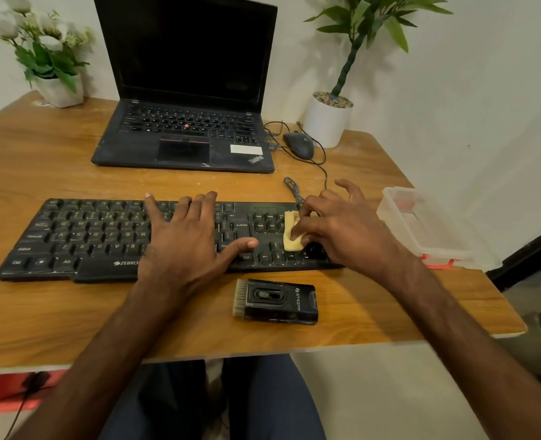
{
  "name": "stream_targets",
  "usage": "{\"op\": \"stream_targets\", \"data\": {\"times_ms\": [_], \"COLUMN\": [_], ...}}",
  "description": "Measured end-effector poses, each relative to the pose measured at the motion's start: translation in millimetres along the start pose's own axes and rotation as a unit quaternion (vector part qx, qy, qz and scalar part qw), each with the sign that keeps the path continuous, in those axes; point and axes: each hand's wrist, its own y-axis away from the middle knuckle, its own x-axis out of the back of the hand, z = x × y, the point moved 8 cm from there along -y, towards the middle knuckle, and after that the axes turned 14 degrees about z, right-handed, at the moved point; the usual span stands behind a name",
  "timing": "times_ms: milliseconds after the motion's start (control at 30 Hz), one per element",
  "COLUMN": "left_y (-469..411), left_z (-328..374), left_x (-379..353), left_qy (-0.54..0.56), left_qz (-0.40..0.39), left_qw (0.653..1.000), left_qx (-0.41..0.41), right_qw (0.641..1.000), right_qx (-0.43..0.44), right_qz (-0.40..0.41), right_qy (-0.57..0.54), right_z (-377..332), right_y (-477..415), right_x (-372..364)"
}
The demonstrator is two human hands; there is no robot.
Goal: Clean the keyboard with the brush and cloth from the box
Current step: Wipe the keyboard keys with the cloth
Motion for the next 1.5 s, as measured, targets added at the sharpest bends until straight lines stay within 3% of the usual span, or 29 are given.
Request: {"op": "stream_targets", "data": {"times_ms": [133, 400, 733, 833, 1033, 1133, 1267, 1367, 1433, 1500], "left_y": [0.0, 0.8, 1.8, 2.9, 2.7, 3.2, 3.9, 11.7, 21.1, 30.9], "left_z": [1.6, 0.3, 1.7, 2.1, 2.4, 1.5, 1.5, -15.1, -36.3, -56.0], "left_x": [1.0, 0.0, 0.7, 2.9, 3.2, 2.3, 6.1, 21.9, 34.2, 40.9], "left_qy": [0.0, 0.004, 0.007, 0.015, 0.007, 0.008, 0.036, 0.086, 0.091, 0.083], "left_qz": [0.005, 0.004, 0.003, 0.005, -0.001, 0.0, 0.001, 0.036, 0.066, 0.073], "left_qw": [1.0, 1.0, 1.0, 1.0, 1.0, 1.0, 0.999, 0.995, 0.993, 0.993], "left_qx": [-0.005, 0.0, -0.009, -0.007, -0.003, -0.005, -0.005, 0.016, 0.036, 0.042], "right_qw": [0.997, 0.992, 0.96, 0.969, 0.995, 0.994, 0.988, 0.946, 0.926, 0.941], "right_qx": [-0.059, -0.067, -0.26, -0.232, -0.065, -0.052, -0.154, -0.238, -0.237, -0.189], "right_qz": [0.031, 0.036, 0.081, 0.048, -0.046, -0.056, 0.027, 0.136, 0.153, 0.111], "right_qy": [-0.046, -0.102, -0.07, -0.062, 0.062, 0.081, -0.015, -0.171, -0.25, -0.257], "right_z": [-8.0, 8.1, 37.4, 33.7, -0.6, -5.2, 10.5, 16.9, 6.2, -13.3], "right_y": [2.4, 31.6, 15.0, -6.0, -14.1, -15.1, -19.1, -21.9, -30.1, -40.8], "right_x": [-9.8, 7.1, -16.0, -23.0, -12.8, -12.4, -17.3, -10.7, -9.7, -17.4]}}
